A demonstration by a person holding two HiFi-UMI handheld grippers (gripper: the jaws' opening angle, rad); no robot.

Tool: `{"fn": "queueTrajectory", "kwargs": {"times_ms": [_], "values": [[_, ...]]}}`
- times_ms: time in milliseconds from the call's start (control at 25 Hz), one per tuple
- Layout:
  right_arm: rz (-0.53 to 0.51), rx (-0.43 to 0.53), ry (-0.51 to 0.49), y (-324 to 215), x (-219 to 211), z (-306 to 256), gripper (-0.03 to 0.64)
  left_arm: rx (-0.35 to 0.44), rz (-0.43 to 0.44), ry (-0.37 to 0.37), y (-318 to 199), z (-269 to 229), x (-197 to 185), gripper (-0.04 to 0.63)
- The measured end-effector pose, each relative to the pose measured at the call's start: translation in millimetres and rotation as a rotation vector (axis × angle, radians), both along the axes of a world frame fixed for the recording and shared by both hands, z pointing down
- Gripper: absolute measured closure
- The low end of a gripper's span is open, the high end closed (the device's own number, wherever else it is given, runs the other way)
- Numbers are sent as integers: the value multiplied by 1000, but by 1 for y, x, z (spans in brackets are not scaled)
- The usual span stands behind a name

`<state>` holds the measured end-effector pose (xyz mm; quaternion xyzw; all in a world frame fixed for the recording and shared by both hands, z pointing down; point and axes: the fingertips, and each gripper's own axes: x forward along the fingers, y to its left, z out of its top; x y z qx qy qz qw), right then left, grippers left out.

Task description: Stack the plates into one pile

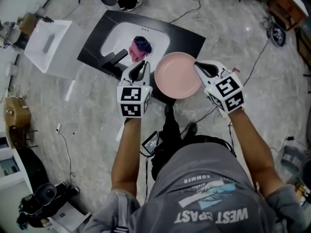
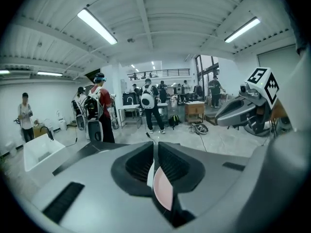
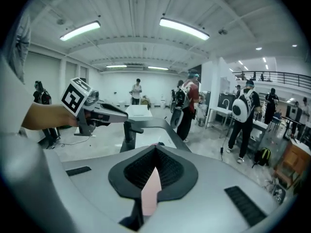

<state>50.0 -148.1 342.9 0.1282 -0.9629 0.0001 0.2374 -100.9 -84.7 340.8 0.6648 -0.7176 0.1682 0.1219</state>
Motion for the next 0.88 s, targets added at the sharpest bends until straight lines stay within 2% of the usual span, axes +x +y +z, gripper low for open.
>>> {"fn": "queueTrajectory", "kwargs": {"times_ms": [440,880], "values": [[-116,137,-108,58,18,-94,588,179,95,-110,31,-99,45,561],[-160,220,-163,102,48,-152,588,245,122,-195,85,-155,74,561]]}}
